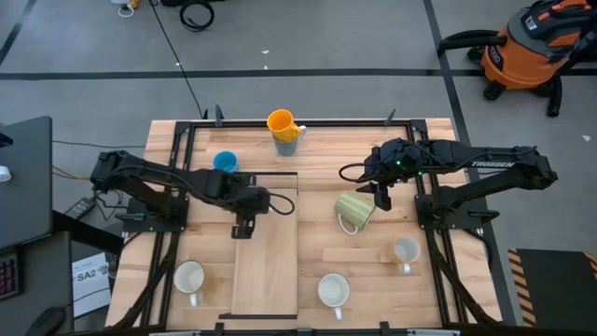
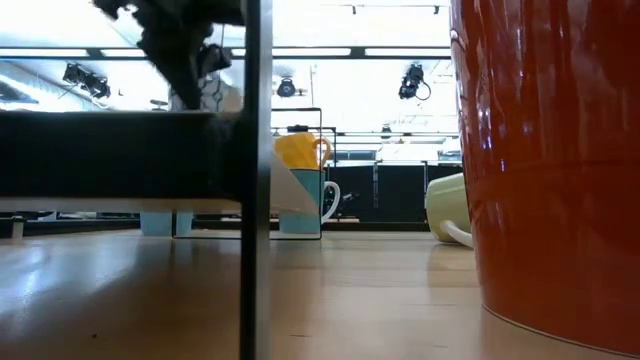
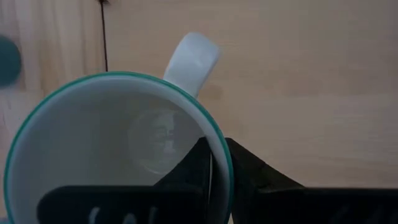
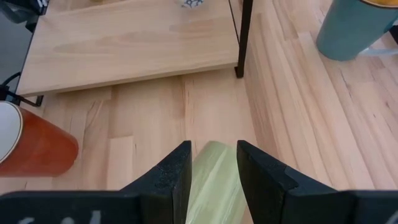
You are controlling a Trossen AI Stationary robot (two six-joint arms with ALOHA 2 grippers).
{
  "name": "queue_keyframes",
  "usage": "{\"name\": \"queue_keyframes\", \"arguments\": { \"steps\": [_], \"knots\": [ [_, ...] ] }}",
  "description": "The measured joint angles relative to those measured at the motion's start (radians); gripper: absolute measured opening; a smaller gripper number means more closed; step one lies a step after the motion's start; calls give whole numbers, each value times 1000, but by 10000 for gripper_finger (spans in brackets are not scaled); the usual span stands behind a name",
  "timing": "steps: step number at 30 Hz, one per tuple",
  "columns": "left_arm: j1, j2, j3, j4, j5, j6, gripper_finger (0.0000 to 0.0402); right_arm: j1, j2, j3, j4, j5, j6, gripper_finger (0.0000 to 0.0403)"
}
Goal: Place coffee mugs
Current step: Put the white blue mug on the shelf
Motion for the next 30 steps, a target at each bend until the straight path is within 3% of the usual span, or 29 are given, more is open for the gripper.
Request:
{"name": "queue_keyframes", "arguments": {
  "steps": [8,30],
  "knots": [
    [8,-2,-93,60,-1,-5,36,0,0,0,0,0,0,133],
    [73,0,-96,88,-10,-2,63,0,0,0,0,0,0,133]
  ]
}}
